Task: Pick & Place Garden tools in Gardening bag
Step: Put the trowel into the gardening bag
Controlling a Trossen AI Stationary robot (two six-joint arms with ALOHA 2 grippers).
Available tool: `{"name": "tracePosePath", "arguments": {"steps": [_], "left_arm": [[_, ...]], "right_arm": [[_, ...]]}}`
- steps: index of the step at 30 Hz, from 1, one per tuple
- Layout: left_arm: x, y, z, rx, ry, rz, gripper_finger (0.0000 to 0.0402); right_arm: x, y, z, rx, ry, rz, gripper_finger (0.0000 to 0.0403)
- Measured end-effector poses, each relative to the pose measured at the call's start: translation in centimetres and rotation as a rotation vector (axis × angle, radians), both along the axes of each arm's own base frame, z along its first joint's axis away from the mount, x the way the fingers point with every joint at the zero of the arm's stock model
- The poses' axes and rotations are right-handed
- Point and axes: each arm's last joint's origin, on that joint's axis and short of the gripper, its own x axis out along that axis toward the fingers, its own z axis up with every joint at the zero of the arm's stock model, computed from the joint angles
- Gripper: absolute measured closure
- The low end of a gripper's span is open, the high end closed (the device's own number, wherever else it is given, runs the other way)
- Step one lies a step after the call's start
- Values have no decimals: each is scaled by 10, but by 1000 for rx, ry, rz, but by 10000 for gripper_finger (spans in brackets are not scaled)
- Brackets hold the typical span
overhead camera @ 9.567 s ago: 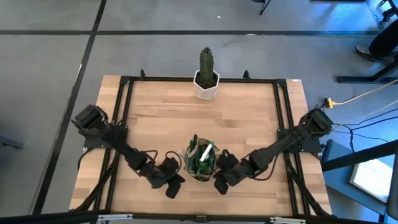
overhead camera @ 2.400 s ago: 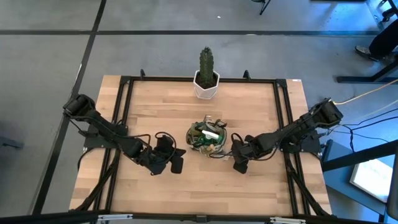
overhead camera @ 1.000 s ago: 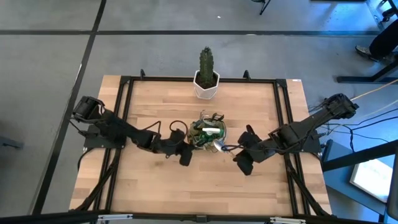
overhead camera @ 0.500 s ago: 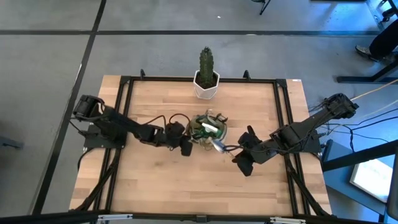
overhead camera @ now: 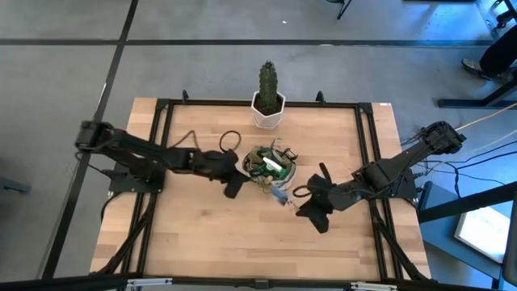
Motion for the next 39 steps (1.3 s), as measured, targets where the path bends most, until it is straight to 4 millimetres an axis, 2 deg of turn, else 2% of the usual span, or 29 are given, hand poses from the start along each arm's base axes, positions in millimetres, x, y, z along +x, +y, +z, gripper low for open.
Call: {"name": "tracePosePath", "arguments": {"steps": [5, 8, 11, 15, 18, 21, 25, 32, 39], "left_arm": [[-23, -7, 33, -34, -143, -85, 401], [-40, -11, 42, -49, -228, -89, 400], [-56, -15, 42, -93, -357, -74, 401], [-73, -23, 33, -186, -583, -123, 399], [-81, -26, 27, -234, -734, -101, 399], [-78, -30, 28, -222, -814, -34, 401], [-53, -34, 47, -183, -875, -6, 398], [22, -44, 88, -107, -931, -56, 386], [83, -54, 110, -42, -909, -66, 337]], "right_arm": [[9, 4, 8, 39, -147, 143, 350], [15, 5, 6, 73, -250, 211, 350], [20, 6, 1, 150, -405, 256, 350], [19, 2, -10, 282, -669, 281, 350], [11, -9, -23, 377, -833, 295, 350], [2, -25, -33, 477, -955, 317, 350], [-8, -39, -37, 602, -1021, 388, 350], [-13, -42, -31, 701, -1009, 572, 350], [-14, -50, -29, 717, -988, 682, 350]]}}
